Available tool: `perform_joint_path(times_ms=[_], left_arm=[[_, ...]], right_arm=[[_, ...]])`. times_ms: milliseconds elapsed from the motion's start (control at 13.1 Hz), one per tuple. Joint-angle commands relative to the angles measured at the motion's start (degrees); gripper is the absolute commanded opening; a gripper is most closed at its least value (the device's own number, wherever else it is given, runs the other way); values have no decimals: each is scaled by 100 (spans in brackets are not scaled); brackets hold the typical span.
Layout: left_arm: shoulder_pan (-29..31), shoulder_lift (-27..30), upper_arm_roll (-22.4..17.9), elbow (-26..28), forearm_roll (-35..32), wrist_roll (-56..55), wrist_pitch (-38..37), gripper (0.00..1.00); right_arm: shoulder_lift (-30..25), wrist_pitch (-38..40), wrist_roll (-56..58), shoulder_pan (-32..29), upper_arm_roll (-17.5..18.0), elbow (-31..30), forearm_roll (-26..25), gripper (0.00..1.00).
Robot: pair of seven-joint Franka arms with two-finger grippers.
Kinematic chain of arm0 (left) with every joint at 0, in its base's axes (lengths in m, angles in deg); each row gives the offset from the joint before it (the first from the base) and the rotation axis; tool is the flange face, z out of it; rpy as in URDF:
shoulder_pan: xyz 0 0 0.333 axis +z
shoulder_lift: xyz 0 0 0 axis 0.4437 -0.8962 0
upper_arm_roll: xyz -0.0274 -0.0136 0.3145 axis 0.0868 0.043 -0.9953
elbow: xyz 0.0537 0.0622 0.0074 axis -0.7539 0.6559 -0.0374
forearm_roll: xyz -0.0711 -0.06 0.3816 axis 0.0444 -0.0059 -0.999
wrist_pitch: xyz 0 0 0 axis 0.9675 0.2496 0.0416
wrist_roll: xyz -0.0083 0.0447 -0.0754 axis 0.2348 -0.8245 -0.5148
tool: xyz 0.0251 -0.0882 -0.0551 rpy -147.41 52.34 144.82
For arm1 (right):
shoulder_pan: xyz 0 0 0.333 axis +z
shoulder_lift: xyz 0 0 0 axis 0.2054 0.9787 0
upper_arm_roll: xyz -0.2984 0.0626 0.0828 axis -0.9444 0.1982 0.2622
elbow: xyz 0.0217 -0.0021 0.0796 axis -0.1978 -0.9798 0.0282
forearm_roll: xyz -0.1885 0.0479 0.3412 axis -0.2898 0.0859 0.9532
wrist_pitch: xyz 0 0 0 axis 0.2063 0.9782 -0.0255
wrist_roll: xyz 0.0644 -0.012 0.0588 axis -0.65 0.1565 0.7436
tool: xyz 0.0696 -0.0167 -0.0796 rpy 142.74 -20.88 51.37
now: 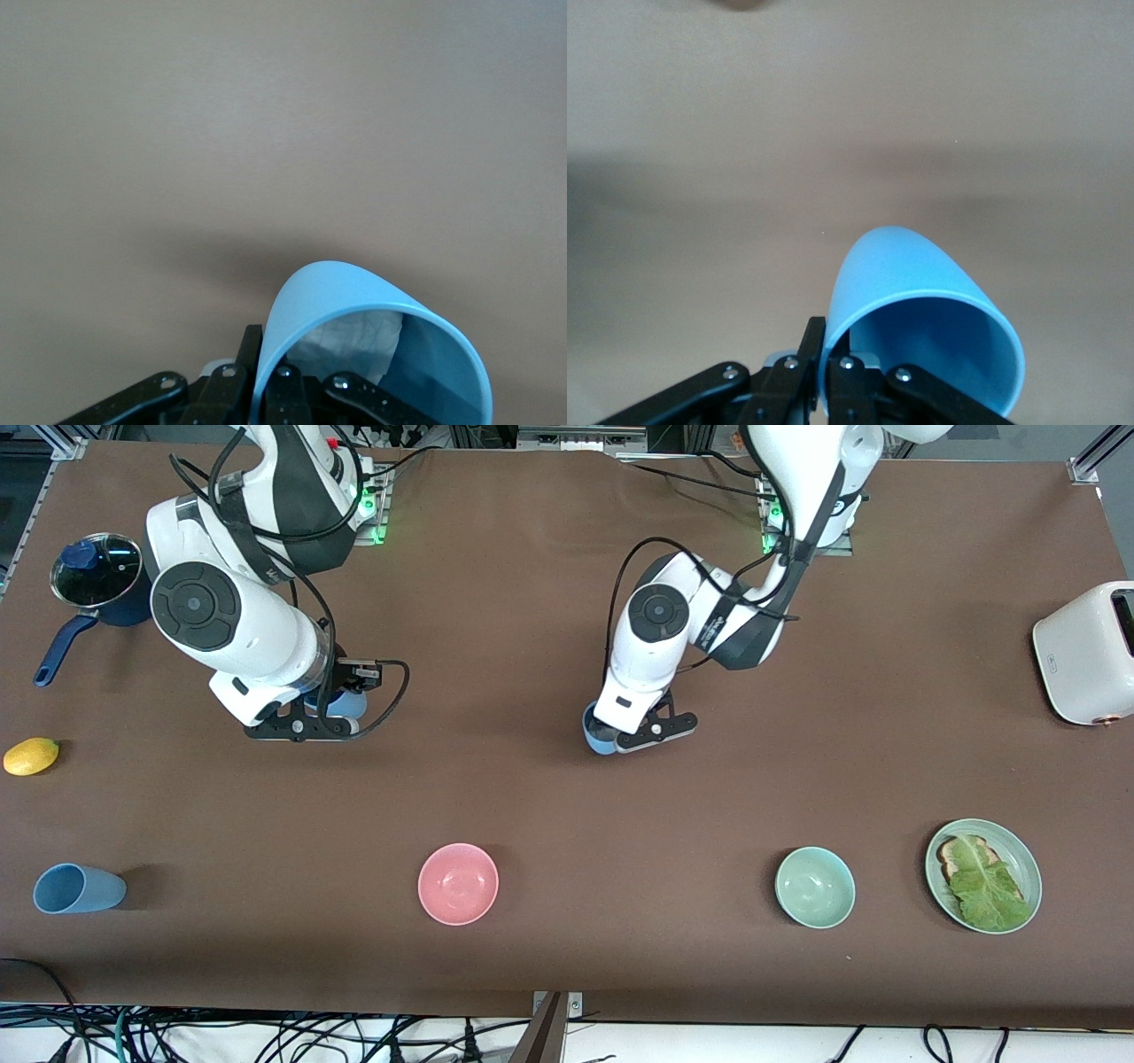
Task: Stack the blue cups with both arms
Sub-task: 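Carry the tissue cup with the left gripper to the table middle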
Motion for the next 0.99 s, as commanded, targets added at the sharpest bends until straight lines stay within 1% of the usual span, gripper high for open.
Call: perform_joint_path(times_ms=[0, 152, 305, 381, 762, 915], left_arm=[[-78, -444, -87, -333, 12, -201, 271, 0], [-87, -594, -78, -376, 21, -456, 439, 0], [-87, -726, -69, -578, 12, -623, 448, 0], [-95, -761, -43, -587, 21, -694, 457, 0], [-87, -753, -17, -588, 21, -730, 457, 0], [-60, -753, -17, -588, 134, -730, 457, 3]], right_arm=[[45, 131, -26, 28, 17, 159, 68, 0], [45, 131, -26, 28, 17, 159, 68, 0], [45, 131, -26, 37, 17, 159, 68, 0], [45, 131, -26, 37, 17, 159, 68, 0], [53, 131, -35, 107, 17, 159, 68, 0], [53, 122, -219, 125, 17, 159, 68, 0]])
